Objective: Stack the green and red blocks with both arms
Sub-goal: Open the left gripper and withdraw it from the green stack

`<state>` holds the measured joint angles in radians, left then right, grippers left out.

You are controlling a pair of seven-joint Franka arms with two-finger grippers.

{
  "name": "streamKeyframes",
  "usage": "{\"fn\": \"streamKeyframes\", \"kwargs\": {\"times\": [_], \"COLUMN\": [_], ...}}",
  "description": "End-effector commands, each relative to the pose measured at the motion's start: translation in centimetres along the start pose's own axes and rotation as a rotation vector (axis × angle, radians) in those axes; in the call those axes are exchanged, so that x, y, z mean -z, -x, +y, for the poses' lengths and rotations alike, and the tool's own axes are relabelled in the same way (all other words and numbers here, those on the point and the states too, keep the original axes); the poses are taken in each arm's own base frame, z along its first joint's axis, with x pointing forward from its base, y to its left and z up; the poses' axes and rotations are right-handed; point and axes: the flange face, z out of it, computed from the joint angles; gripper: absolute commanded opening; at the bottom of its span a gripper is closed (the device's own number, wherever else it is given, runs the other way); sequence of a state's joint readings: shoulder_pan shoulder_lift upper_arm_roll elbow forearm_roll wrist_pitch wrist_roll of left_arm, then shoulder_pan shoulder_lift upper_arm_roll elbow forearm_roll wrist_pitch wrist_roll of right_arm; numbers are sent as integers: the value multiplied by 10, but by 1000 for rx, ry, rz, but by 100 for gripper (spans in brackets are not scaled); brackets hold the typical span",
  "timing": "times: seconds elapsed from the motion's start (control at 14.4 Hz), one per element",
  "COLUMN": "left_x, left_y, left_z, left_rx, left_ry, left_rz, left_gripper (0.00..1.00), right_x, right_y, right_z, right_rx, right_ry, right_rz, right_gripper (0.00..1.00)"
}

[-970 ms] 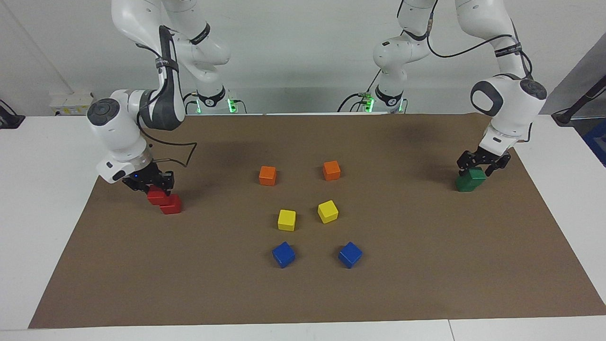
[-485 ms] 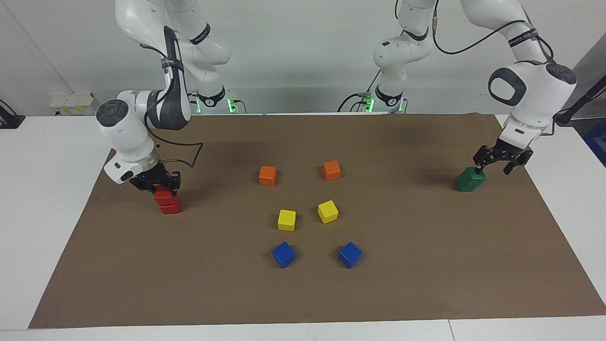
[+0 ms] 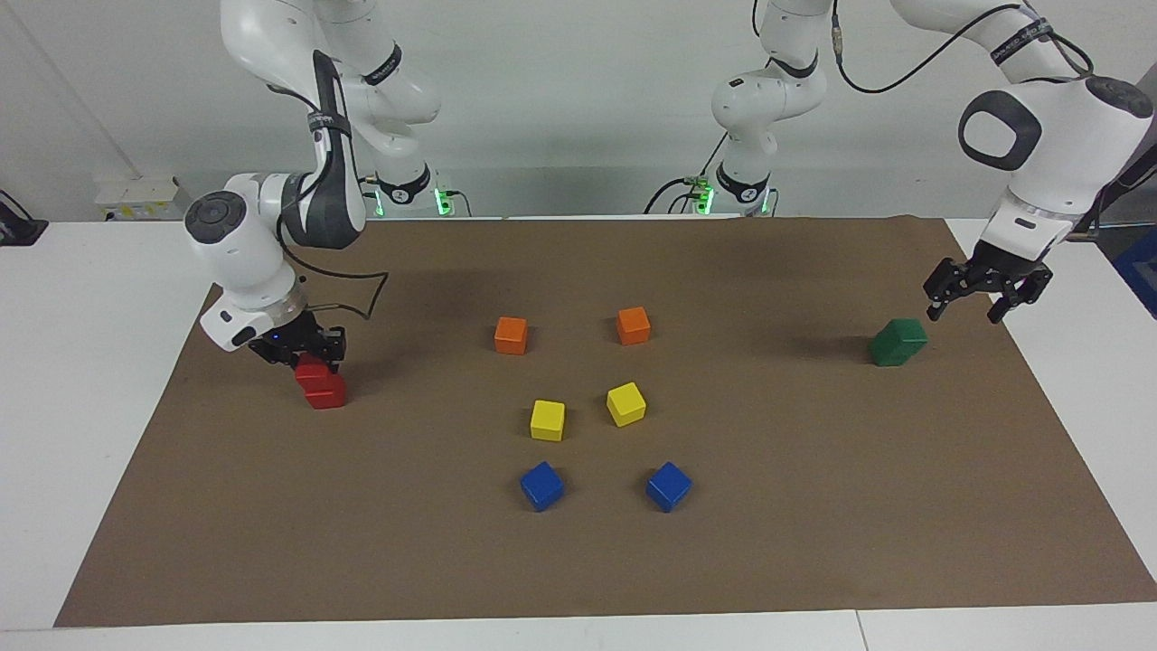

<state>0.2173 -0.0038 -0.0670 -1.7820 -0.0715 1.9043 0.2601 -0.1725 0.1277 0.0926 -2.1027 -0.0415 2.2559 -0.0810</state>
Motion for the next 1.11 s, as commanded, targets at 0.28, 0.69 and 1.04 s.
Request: {"fn": "streamKeyframes", "kwargs": {"times": [0.28,0.69,1.04], "left_x": [52,62,74], "left_y": [8,22,23], "left_z": [38,52,74], "left_rx": [118,114,93], "left_ry": [-33,-30,-23], "left_rz": [-100,-157,-147], "left_gripper": [100,100,100], "right_x": [2,2,-3], "right_y": [4,3,5], "right_z": [2,4,6], "right_rx": [-6,-8,-11], "right_ry": [10,10,9], "right_rz": [35,38,29], "right_gripper": [0,0,0]}}
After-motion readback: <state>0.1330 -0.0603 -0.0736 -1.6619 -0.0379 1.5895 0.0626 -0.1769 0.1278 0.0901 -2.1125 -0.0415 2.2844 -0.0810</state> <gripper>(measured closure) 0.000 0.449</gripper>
